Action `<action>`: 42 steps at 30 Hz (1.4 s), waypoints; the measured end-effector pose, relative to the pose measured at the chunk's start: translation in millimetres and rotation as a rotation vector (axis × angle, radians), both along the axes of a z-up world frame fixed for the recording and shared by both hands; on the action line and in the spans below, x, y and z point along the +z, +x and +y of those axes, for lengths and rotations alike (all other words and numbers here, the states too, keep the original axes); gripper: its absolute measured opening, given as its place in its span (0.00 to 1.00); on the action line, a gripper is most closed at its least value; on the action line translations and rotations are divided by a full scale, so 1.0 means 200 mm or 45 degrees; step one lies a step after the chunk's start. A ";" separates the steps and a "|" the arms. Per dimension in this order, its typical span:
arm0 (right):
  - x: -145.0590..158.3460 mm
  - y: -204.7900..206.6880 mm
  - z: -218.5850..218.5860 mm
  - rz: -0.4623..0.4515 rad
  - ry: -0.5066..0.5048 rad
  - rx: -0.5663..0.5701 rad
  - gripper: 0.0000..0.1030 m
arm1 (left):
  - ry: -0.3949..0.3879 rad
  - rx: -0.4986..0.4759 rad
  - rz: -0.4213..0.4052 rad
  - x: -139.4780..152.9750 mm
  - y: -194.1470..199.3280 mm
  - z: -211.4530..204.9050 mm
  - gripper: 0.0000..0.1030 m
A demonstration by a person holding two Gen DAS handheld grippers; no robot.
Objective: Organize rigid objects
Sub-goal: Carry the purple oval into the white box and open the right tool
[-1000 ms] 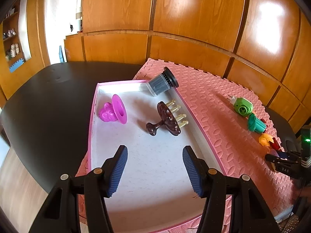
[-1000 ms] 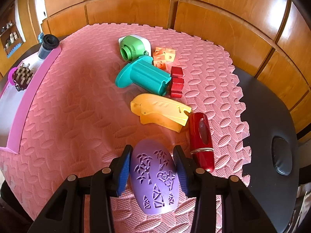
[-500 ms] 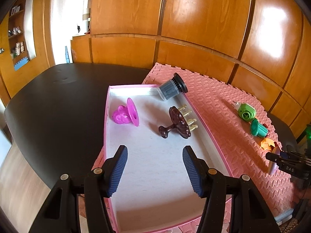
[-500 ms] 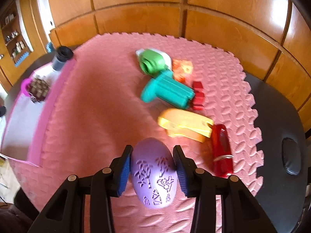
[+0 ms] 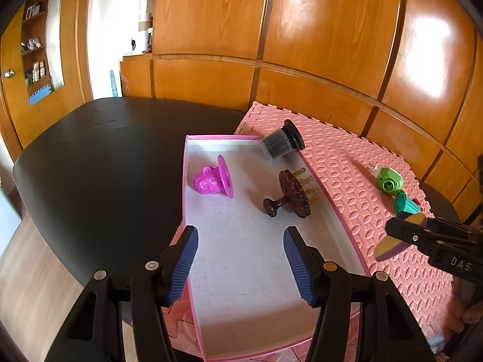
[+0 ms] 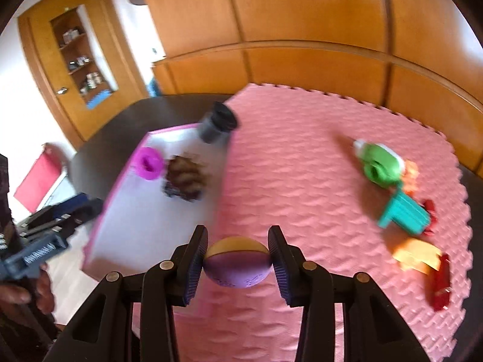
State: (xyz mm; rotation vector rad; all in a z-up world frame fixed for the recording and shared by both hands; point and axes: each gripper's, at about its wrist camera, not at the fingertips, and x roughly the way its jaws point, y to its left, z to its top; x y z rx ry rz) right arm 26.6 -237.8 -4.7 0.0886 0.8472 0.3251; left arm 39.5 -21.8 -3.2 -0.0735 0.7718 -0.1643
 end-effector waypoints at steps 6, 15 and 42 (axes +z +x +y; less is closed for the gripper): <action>-0.01 0.05 0.16 0.013 0.022 0.057 0.40 | -0.009 0.010 0.007 -0.01 0.01 0.03 0.58; -0.05 0.12 0.26 0.033 0.025 0.074 0.40 | -0.022 0.040 0.014 -0.02 0.02 0.07 0.58; -0.22 0.28 0.36 0.066 -0.073 -0.008 0.46 | -0.001 0.084 0.024 -0.05 0.01 0.13 0.61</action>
